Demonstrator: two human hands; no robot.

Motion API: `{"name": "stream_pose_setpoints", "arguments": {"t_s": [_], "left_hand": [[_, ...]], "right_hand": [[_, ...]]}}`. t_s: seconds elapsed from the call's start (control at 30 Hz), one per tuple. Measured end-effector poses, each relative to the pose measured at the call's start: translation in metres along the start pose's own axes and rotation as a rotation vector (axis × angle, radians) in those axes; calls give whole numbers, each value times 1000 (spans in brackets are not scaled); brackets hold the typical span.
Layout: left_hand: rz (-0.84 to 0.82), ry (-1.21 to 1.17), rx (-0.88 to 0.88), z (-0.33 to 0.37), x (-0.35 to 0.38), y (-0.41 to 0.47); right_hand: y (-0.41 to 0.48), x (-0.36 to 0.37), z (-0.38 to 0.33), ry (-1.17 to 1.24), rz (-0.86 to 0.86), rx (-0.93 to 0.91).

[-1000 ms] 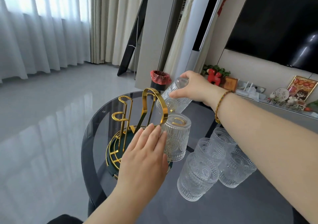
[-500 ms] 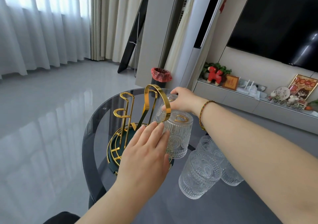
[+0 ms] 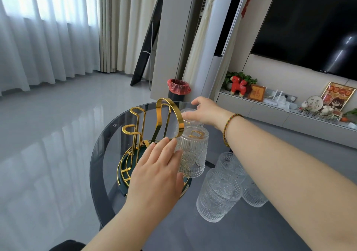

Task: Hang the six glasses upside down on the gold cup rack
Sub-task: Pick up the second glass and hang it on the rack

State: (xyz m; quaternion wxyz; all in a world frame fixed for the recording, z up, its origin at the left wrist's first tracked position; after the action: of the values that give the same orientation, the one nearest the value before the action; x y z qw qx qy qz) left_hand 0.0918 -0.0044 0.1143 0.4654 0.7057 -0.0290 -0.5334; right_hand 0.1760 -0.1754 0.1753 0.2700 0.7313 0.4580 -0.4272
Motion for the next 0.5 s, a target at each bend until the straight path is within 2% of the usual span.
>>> {"name": "stream_pose_setpoints", "arguments": {"t_s": [0.2, 0.4, 0.5], "left_hand": [[-28, -31, -39, 3, 4, -4], [63, -197, -84, 10, 6, -25], [94, -291, -34, 26, 12, -48]], "right_hand": [[-43, -18, 15, 154, 76, -50], [-136, -8, 59, 428, 356, -201], [-172, 19, 97, 589, 454, -164]]}}
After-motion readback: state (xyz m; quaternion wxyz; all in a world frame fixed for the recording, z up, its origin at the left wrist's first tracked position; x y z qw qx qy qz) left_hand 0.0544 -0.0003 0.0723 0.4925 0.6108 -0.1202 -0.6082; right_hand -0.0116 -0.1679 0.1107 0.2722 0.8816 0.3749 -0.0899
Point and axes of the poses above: each hand's wrist, its own y-axis towards the middle knuckle, its own x-axis out of the palm, z = x × y, the point moved 4 cm from there along y, towards the middle knuckle, and after that the axes turned 5 degrees about x, right-handed, at the moved point
